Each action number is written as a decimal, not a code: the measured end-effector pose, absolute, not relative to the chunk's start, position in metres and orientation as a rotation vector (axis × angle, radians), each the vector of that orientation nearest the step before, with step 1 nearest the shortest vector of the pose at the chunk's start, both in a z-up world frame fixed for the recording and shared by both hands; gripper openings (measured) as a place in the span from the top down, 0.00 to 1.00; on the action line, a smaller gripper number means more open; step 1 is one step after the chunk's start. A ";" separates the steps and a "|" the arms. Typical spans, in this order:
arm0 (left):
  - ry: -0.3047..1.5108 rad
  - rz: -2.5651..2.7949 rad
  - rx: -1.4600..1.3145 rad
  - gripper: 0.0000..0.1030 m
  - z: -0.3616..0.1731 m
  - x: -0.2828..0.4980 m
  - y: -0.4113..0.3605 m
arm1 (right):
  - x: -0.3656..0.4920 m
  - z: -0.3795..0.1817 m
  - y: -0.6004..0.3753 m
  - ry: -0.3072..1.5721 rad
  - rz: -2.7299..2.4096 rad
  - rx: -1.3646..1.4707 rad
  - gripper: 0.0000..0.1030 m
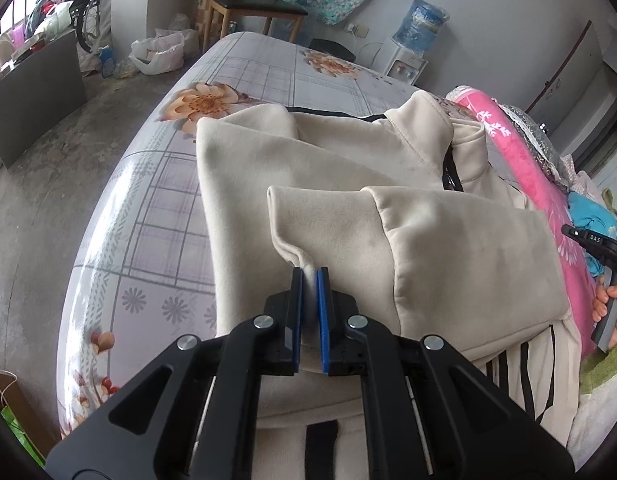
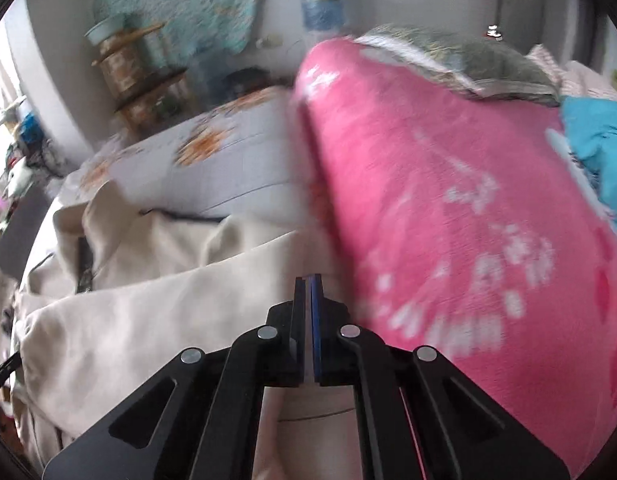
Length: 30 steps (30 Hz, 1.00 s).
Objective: Fold large clothes
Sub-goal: 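Hold the first sleeve with the left tool while the right tool smooths the second sleeve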
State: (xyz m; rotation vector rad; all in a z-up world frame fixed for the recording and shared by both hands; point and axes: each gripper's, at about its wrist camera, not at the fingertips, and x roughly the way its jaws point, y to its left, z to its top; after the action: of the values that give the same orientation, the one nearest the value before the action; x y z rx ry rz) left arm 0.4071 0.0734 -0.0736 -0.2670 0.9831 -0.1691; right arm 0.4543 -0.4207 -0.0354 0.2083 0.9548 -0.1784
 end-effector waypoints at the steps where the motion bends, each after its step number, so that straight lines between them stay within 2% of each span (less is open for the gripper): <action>1: 0.984 -0.167 -0.265 0.94 -0.074 0.408 0.073 | 0.452 -0.035 -0.423 0.959 -0.183 0.203 0.97; 5: 0.986 -0.157 -0.257 0.94 -0.075 0.410 0.071 | 0.416 -0.018 -0.400 0.948 -0.044 0.126 0.96; 7: 0.987 -0.154 -0.261 0.93 -0.076 0.409 0.072 | 0.389 -0.013 -0.382 0.949 0.035 0.061 0.81; 8: 0.986 -0.154 -0.262 0.93 -0.077 0.409 0.072 | 0.374 -0.012 -0.374 0.948 0.072 0.031 0.61; 9: 0.982 -0.155 -0.263 0.93 -0.078 0.409 0.073 | 0.356 -0.014 -0.364 0.954 0.118 -0.006 0.48; 14: 0.979 -0.152 -0.263 0.93 -0.079 0.408 0.073 | 0.320 -0.046 -0.332 1.052 0.156 -0.214 0.39; 17: 0.970 -0.149 -0.264 0.93 -0.080 0.408 0.073 | 0.323 -0.067 -0.328 1.076 0.068 -0.302 0.39; 19: 0.961 -0.145 -0.261 0.93 -0.080 0.407 0.072 | 0.326 -0.069 -0.337 1.063 0.029 -0.262 0.67; 20: 0.955 -0.143 -0.263 0.93 -0.080 0.407 0.072 | 0.328 -0.066 -0.344 1.059 0.014 -0.217 0.86; 21: 0.953 -0.144 -0.268 0.93 -0.079 0.407 0.071 | 0.327 -0.062 -0.349 1.045 -0.004 -0.179 0.90; 28: 0.958 -0.188 -0.243 0.93 -0.074 0.405 0.056 | 0.324 -0.068 -0.382 1.006 -0.055 -0.057 0.93; 30: 0.969 -0.173 -0.236 0.93 -0.079 0.405 0.057 | 0.322 -0.065 -0.382 1.007 -0.050 -0.051 0.89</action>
State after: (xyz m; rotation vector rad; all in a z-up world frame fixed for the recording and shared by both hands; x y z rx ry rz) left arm 0.4054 0.0568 -0.0788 -0.2359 0.9687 -0.1727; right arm 0.3219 -0.3824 -0.0653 -0.0506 1.0065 -0.0496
